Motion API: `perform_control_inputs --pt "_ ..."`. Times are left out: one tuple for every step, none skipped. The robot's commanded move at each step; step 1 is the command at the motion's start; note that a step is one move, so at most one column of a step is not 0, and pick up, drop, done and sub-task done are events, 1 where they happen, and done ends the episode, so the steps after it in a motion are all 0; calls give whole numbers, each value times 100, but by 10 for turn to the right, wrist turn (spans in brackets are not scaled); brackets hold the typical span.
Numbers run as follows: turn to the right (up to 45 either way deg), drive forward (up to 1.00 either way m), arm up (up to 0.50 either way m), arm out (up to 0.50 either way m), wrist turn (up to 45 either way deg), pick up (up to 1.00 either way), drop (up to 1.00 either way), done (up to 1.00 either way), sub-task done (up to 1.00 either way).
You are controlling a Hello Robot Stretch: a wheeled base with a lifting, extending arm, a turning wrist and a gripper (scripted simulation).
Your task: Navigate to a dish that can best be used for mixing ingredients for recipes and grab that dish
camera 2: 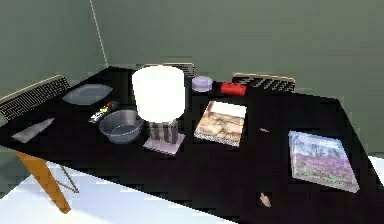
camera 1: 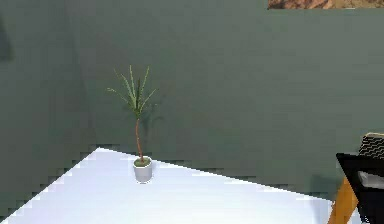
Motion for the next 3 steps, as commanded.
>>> perform_control_inputs --pt "-150 0 0 0 0 0 0 0 0" --pt "0 0 50 0 0 0 0 0 0" --pt "0 0 38 0 0 0 0 0 0"
